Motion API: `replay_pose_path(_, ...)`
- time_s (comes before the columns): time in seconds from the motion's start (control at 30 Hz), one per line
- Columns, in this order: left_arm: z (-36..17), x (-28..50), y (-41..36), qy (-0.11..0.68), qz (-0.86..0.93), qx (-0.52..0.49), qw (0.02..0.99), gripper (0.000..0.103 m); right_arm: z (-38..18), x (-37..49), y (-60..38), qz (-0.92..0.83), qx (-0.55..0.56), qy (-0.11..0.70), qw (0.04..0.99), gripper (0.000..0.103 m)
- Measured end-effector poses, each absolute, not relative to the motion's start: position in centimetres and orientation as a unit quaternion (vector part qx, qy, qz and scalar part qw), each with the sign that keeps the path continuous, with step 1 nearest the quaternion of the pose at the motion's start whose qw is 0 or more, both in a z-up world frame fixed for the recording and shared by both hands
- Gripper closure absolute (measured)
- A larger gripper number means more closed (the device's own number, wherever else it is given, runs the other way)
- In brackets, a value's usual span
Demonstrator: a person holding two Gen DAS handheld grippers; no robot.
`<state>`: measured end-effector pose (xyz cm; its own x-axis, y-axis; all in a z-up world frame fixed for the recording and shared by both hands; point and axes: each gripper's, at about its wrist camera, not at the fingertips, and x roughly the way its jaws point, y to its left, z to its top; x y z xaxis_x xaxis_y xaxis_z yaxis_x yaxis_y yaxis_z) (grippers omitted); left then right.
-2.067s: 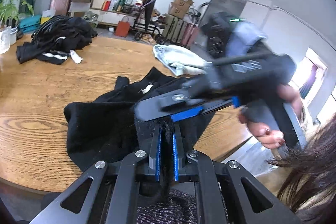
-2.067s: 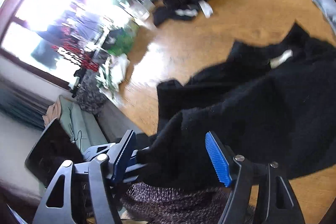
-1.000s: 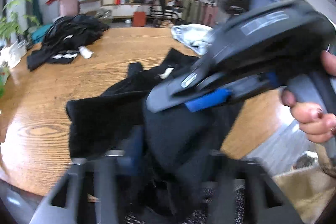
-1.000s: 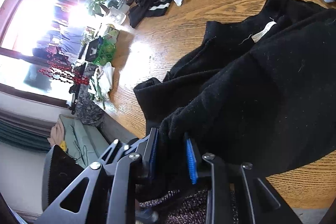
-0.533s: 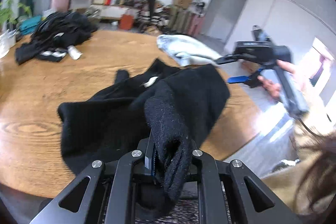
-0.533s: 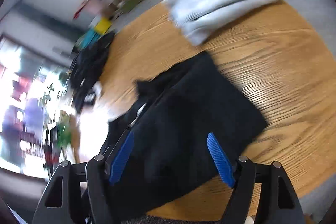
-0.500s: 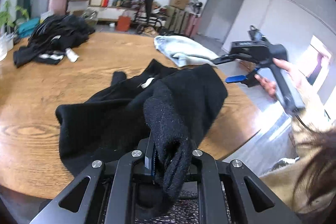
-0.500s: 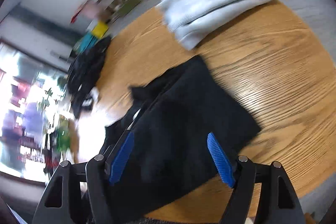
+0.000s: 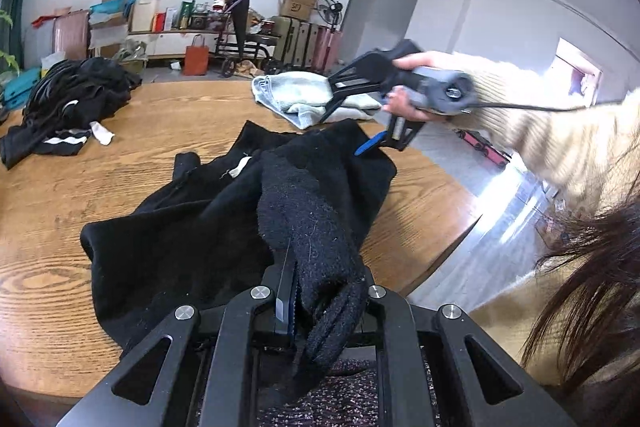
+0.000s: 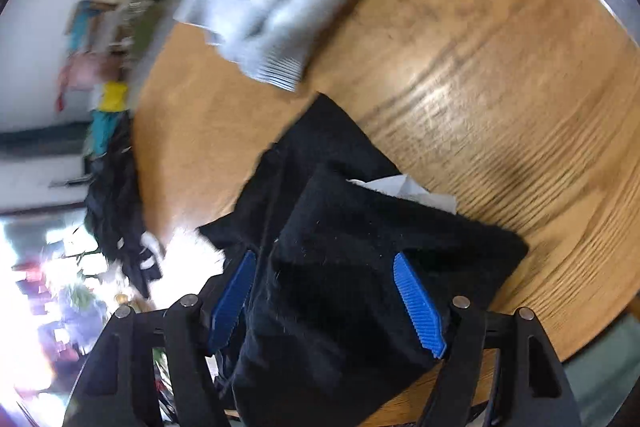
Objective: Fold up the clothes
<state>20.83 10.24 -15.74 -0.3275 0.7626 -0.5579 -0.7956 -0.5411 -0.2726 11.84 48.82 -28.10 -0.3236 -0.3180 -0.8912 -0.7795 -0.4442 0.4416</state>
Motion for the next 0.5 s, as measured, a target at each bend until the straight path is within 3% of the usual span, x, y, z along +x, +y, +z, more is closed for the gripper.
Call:
replay_pose_path(0.17,-15.8,21.1,9.9,0.025,0.811,-0.325,0.486,0.088,-29.4,10.1,48.1,0.63,-0.574,0.481,0.205,0.017)
replay_pose_path(0.4,-15.9,21.2,10.2,0.041,0.822,-0.321,0.469,0.088,-30.7,10.0,48.8,0.605,-0.564,0.518,0.22,0.013)
replay_pose_path(0.43,-15.8,21.2,10.3,0.044,0.825,-0.322,0.463,0.088,-30.7,10.0,48.7,0.608,-0.565,0.513,0.219,0.014)
replay_pose_path(0.5,-15.7,21.4,10.5,0.05,0.83,-0.324,0.451,0.088,-30.3,9.9,48.1,0.619,-0.58,0.48,0.223,0.027)
